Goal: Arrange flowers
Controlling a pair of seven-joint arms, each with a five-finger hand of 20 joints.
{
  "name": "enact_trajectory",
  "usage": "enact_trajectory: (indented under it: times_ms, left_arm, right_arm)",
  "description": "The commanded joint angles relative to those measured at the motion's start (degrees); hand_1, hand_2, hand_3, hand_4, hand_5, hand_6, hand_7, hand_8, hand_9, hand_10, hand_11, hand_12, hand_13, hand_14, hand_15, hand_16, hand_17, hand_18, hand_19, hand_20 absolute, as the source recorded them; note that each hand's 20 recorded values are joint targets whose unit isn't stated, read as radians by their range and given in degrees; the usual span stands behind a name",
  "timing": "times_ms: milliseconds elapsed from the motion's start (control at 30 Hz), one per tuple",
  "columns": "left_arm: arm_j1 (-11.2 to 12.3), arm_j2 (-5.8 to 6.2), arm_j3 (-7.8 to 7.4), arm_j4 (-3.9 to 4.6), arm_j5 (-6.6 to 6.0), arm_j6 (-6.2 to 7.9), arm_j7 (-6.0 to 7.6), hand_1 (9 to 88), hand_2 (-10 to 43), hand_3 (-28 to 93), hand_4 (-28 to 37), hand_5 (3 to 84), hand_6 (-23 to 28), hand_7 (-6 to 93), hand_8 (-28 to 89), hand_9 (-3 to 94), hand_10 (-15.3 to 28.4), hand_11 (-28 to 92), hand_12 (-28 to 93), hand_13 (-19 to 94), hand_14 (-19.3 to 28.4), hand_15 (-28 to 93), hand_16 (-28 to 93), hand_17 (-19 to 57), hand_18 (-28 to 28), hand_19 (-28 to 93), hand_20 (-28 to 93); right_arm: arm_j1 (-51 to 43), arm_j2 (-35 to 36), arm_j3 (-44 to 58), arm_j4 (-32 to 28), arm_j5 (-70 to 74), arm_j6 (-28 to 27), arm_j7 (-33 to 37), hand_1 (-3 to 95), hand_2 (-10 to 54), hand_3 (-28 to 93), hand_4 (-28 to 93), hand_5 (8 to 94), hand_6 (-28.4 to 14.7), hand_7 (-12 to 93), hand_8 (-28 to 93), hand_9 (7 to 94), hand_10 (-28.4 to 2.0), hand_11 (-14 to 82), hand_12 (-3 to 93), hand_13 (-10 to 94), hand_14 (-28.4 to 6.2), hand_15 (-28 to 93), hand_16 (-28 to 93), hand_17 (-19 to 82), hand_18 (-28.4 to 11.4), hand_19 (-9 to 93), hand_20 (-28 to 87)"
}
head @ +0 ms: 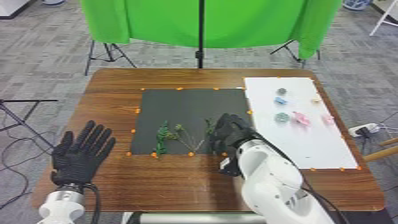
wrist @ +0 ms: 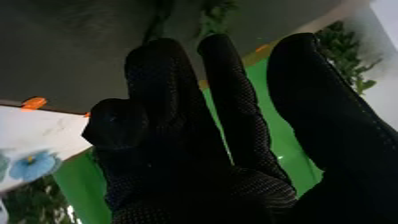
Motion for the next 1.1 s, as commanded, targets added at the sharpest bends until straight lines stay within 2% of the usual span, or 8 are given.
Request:
enact_trajectory:
  times_ms: [33, 267, 367, 500, 600, 867, 933, 1100]
  left_arm:
    - [1.08, -0.61, 0.34, -0.26, -0.22, 1.73, -0.4, 28.3, 10.2, 78, -28.3, 44.4, 10.1, 9.3, -8, 38.0, 15.7, 18, 10, 26, 16.4, 30, -6, -8.3, 13.3, 33, 11]
    - [0.79, -0.66, 0.38, -0.08, -0.08, 1.1, -0.64, 28.3, 10.6, 78, -28.3, 44.6, 10.1, 9.5, -8, 38.0, 15.7, 18, 10, 26, 16.3, 30, -6, -8.5, 13.2, 33, 11]
    - [1.0, -0.75, 0.27, -0.26, -0.49, 1.68, -0.43, 28.3, 10.7, 78, -28.3, 44.5, 10.1, 9.6, -8, 38.0, 15.7, 18, 10, 26, 16.3, 30, -6, -8.5, 13.2, 33, 11]
    - [1.33, -0.51, 0.3, -0.6, -1.83, 2.78, 0.97, 28.2, 10.8, 78, -28.3, 44.9, 10.1, 9.9, -8, 38.3, 15.5, 19, 10, 27, 16.4, 31, -6, -8.5, 13.3, 33, 11]
    - [1.33, -0.46, 0.35, -0.68, -4.06, 3.04, 1.77, 28.3, 10.9, 78, -28.3, 45.3, 10.3, 10.2, -8, 38.8, 15.6, 19, 10, 27, 16.3, 31, -6, -8.5, 13.3, 33, 11]
    - [1.02, -0.44, 0.39, -0.55, -3.68, 2.92, 1.39, 28.2, 11.1, 79, -28.3, 45.7, 10.3, 10.7, -9, 39.0, 15.8, 19, 10, 27, 16.4, 33, -7, -8.4, 13.3, 33, 11]
    - [0.96, -0.4, 0.38, -0.53, -3.65, 2.92, 1.19, 28.3, 11.1, 79, -28.3, 45.6, 10.3, 10.7, -9, 39.0, 15.8, 20, 10, 27, 16.4, 33, -7, -8.5, 13.3, 33, 11]
    - [1.08, -0.37, 0.3, -0.61, -3.61, 3.18, 1.19, 28.2, 11.3, 79, -28.3, 45.6, 10.3, 10.8, -9, 39.0, 15.8, 20, 10, 27, 16.4, 33, -7, -8.4, 13.3, 34, 11]
  right_arm:
    - [0.17, -0.27, -0.17, 1.97, -2.02, -3.16, 0.68, 36.6, -2.4, 80, -23, 66.1, -5.5, 13, -12, 58.6, -23.9, 20.1, 16.8, 52, -21.1, 74, 22, 35, -27.1, 93, 57]
    - [-0.2, -0.34, -0.15, 2.79, -3.04, -5.73, -0.23, 36.7, -1.7, 80, -22, 68.8, -4.8, 11, -12, 56.9, -24.0, 18.1, 15.8, 50, -21.9, 73, 21, 33, -27.3, 93, 55]
    - [-0.46, -0.16, 0.02, 3.12, -3.97, -4.59, 0.08, 37.2, -0.9, 79, -22, 70.5, -6.5, 9, -12, 56.4, -20.9, 12.5, 13.0, 50, -21.5, 71, 20, 34, -27.0, 93, 55]
    - [-0.76, 0.02, 1.06, 3.07, -3.87, -3.77, 0.7, 37.3, 0.0, 80, -23, 70.9, -8.7, 8, -12, 56.1, -20.1, 10.4, 11.8, 50, -21.1, 70, 19, 34, -27.0, 93, 55]
    - [-0.86, 0.01, 1.93, 3.23, -3.36, -3.4, 1.6, 37.1, 0.1, 80, -22, 70.9, -9.3, 8, -11, 55.9, -20.0, 10.3, 11.7, 50, -21.1, 70, 19, 34, -27.0, 93, 55]
    - [-1.22, -0.25, 2.04, 1.8, -1.68, -4.83, 1.86, 35.6, 0.4, 80, -23, 67.7, -7.9, 10, -11, 57.0, -22.1, 12.4, 13.4, 50, -21.5, 71, 19, 35, -27.1, 93, 55]
    - [-1.05, -0.55, 1.84, 2.06, -1.5, -4.61, 2.04, 35.3, 0.5, 79, -22, 65.2, -6.8, 10, -11, 61.1, -22.9, 17.2, 15.5, 52, -21.7, 74, 21, 35, -27.1, 93, 56]
    - [-0.87, -0.8, 1.63, 2.29, -1.32, -4.66, 2.38, 35.3, 0.6, 79, -22, 65.0, -7.1, 10, -11, 62.9, -22.7, 19.8, 16.6, 53, -21.7, 75, 22, 35, -27.0, 93, 56]
